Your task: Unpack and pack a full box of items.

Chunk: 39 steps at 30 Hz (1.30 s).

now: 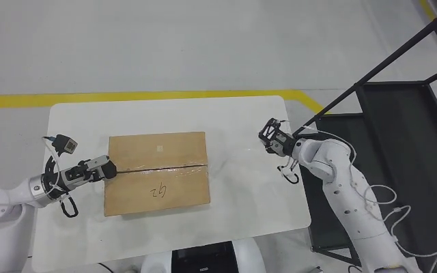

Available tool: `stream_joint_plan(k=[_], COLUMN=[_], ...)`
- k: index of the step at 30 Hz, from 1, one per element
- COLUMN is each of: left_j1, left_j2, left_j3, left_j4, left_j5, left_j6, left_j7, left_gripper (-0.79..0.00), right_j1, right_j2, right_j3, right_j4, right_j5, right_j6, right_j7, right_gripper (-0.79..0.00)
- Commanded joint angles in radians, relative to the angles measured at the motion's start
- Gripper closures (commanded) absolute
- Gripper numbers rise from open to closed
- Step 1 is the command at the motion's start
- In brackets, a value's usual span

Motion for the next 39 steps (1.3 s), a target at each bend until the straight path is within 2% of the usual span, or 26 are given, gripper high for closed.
stream_joint_plan(k=[1,7,9,13,16,19,21,23,24,39], left_j1=[0.000,0.000,0.000,0.000,0.000,0.000,0.000,0.000,0.000,0.000], left_j2=[0.000,0.000,0.000,0.000,0.000,0.000,0.000,0.000,0.000,0.000], left_j3=[0.000,0.000,0.000,0.000,0.000,0.000,0.000,0.000,0.000,0.000], left_j4=[0.000,0.000,0.000,0.000,0.000,0.000,0.000,0.000,0.000,0.000], left_j5=[0.000,0.000,0.000,0.000,0.000,0.000,0.000,0.000,0.000,0.000], left_j6=[0.000,0.000,0.000,0.000,0.000,0.000,0.000,0.000,0.000,0.000], left_j7=[0.000,0.000,0.000,0.000,0.000,0.000,0.000,0.000,0.000,0.000], left_gripper=[-0.785,-0.785,-0.785,-0.785,-0.785,-0.785,-0.785,-0.785,-0.785,-0.785], right_j1=[-0.033,-0.110,-0.125,-0.099,-0.050,0.004,0.036,0.062,0.074,0.215], right_j2=[0.007,0.023,0.028,0.037,0.040,0.040,0.039,0.037,0.036,0.020], right_j3=[0.054,0.154,0.166,0.160,0.111,0.057,0.024,-0.009,-0.021,-0.187], right_j4=[-0.033,-0.107,-0.101,-0.056,-0.028,-0.005,0.011,0.025,0.032,0.142], right_j5=[0.030,0.096,0.131,0.196,0.230,0.232,0.217,0.202,0.189,0.091], right_j6=[-0.028,-0.080,-0.111,-0.106,-0.063,-0.009,0.027,0.057,0.078,0.280], right_j7=[-0.006,-0.003,0.032,0.213,0.369,0.478,0.525,0.558,0.575,0.750], right_gripper=[0.000,0.000,0.000,0.000,0.000,0.000,-0.172,-0.428,-0.770,-0.785])
